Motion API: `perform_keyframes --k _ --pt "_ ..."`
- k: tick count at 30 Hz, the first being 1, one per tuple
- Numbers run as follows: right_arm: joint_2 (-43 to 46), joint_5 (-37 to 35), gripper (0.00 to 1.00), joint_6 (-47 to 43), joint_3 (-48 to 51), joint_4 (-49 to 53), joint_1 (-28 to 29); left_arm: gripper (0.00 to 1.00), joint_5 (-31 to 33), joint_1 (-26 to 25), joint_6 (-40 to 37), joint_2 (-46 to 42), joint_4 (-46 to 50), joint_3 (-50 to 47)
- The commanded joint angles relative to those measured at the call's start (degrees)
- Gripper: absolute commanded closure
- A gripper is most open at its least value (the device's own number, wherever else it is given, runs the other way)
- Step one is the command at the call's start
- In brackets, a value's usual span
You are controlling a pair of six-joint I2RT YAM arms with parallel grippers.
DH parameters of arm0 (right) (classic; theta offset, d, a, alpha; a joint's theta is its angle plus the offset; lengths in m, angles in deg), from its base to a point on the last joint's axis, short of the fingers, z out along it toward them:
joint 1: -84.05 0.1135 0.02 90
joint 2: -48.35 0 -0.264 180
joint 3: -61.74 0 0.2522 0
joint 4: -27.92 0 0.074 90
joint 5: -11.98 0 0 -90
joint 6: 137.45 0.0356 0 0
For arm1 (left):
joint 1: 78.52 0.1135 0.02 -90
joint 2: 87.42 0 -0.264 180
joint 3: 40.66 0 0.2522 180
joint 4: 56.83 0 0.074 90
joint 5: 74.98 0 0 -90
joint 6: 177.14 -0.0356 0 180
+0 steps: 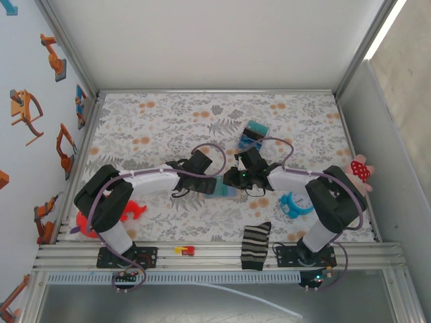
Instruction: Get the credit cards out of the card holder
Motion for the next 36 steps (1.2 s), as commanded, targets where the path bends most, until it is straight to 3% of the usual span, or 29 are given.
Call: perform_keyframes --k 1,13,25,36 --pt "-1.2 1.0 0.79 1.6 1.0 -2.1 -0.4 0.03 0.4 -0.3 0.2 0.9 2.4 0.7" --pt "-1.7 -2.4 0.72 2.0 1.4 1.7 -0.4 0.03 0.3 -0.3 0.9 1.0 2.0 0.1" --pt "-5.3 2.6 0.71 5.1 2.3 -6.8 0.0 0.03 -0.9 -0.7 1.6 2.0 1.4 0.2" --pt "-2.4 2.7 0.91 4.7 3.2 -7.6 -0.3 0.03 -0.7 -0.8 1.7 2.0 1.8 0.2"
